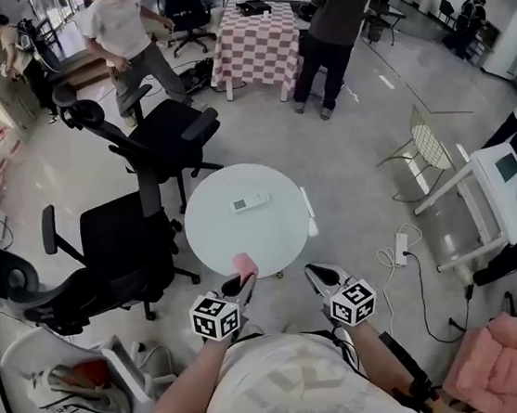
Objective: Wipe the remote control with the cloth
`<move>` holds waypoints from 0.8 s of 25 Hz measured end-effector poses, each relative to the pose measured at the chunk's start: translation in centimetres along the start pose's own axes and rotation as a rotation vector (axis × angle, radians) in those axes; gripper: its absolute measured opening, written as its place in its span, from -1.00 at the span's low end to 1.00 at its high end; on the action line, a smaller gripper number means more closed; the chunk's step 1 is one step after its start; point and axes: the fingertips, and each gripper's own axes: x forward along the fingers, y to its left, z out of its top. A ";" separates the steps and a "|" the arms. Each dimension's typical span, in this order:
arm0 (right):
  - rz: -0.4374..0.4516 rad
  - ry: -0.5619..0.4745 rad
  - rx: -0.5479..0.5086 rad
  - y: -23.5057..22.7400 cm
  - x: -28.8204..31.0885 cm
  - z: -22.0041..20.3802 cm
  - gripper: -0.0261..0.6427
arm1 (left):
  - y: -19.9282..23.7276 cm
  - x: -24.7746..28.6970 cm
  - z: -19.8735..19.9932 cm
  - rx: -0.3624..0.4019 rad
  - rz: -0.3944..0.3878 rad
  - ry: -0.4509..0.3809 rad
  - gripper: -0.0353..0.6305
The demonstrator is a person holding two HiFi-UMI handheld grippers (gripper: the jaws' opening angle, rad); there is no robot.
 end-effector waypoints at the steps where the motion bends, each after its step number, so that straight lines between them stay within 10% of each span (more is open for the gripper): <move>1: -0.005 0.000 0.000 0.0 0.0 0.0 -0.91 | 0.1 0.0 0.0 0.001 -0.003 -0.001 -0.82; 20: 0.043 0.044 0.016 -3.4 4.5 -0.2 -0.91 | 3.4 1.1 0.1 -0.046 0.089 0.008 -0.82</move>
